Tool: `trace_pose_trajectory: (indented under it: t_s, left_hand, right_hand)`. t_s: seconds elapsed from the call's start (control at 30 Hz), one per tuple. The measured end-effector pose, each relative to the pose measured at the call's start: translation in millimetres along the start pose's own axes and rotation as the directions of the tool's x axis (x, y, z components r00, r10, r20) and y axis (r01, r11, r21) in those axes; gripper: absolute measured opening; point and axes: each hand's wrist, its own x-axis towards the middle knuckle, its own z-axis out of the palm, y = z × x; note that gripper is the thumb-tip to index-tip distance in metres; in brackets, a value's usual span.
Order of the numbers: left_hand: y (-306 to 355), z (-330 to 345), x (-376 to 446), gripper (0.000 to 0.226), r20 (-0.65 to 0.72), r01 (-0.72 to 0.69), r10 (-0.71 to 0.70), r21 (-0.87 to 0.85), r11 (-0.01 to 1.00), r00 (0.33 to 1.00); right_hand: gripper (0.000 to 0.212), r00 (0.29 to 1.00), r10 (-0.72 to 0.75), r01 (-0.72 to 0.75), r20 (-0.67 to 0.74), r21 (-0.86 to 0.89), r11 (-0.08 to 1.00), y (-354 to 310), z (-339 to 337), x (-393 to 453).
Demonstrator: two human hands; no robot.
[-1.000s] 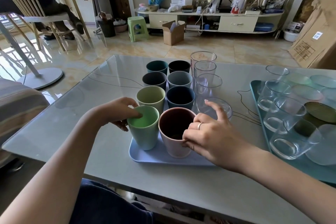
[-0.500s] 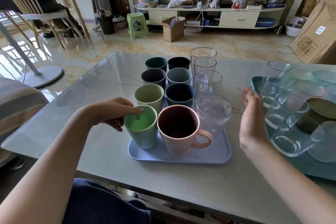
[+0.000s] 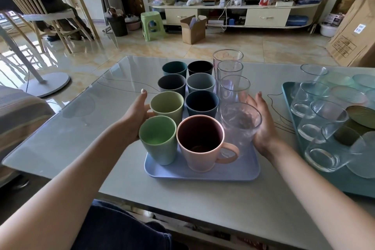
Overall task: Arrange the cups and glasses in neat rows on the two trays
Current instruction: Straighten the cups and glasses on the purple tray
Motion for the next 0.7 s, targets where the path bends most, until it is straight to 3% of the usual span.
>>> trace_pose_trajectory:
  t_s: [0.4,0.6,0.7]
  left_hand:
    - [-4.5,5.1,10.7,0.069,0.001,-0.015,0.015,-0.083,0.996,1.0]
    - [-4.3,3.0,14.5,0.07,-0.008,-0.009,0.008,-0.063,0.998,1.0]
    - [-3.8,0.9,15.0,0.07,-0.002,-0.007,0.007,-0.042,0.999,1.0]
  right_hand:
    - [0.049,1.0,0.015,-0.017,0.017,0.071,0.997,0.8,-1.3,-1.1]
    - [0.052,0.999,-0.019,0.019,0.032,0.012,1.0,-2.8,0.1,-5.8]
    - [0.055,0.996,-0.087,0.086,-0.024,-0.046,0.995,-4.2,2.8,-11.6]
